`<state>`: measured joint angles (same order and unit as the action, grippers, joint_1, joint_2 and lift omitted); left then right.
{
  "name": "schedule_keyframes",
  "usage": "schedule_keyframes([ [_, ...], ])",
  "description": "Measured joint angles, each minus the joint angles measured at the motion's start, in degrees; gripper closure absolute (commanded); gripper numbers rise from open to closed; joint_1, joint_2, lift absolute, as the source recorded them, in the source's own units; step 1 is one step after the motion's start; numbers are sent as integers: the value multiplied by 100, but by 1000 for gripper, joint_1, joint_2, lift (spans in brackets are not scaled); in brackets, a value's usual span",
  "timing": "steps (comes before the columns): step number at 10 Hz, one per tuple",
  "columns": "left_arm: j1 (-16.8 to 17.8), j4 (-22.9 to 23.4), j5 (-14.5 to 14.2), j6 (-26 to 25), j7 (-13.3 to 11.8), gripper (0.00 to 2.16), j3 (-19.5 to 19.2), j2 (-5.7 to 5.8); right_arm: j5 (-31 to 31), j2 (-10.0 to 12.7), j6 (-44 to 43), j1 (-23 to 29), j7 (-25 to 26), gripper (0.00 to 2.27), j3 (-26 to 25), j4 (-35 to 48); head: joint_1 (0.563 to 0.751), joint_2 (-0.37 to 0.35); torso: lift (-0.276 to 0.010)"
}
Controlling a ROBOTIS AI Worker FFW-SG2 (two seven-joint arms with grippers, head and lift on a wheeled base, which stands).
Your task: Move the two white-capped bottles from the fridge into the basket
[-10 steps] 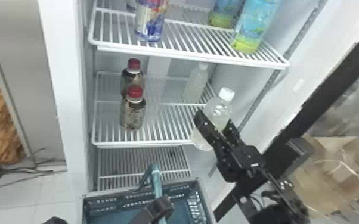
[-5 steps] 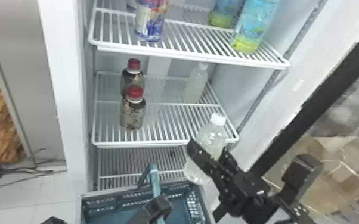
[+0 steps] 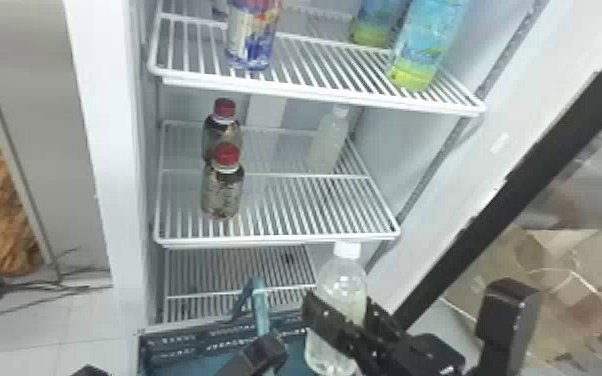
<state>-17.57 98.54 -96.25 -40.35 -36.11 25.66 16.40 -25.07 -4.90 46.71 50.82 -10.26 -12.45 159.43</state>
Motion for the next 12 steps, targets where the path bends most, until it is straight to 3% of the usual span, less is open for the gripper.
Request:
schedule_keyframes([
  [6, 14, -45, -18, -15, 8, 1118, 39, 4, -105, -73, 861, -480, 7, 999, 161, -608, 695, -350, -260],
  [11, 12, -45, -30, -1, 8, 1118, 30, 0, 0, -81, 1749, -616, 24, 667, 109, -630, 695, -350, -260],
  [12, 13, -45, -26, -1, 8, 1118, 30, -1, 13, -81, 1753, -623, 24, 478, 106, -630, 695, -350, -260],
])
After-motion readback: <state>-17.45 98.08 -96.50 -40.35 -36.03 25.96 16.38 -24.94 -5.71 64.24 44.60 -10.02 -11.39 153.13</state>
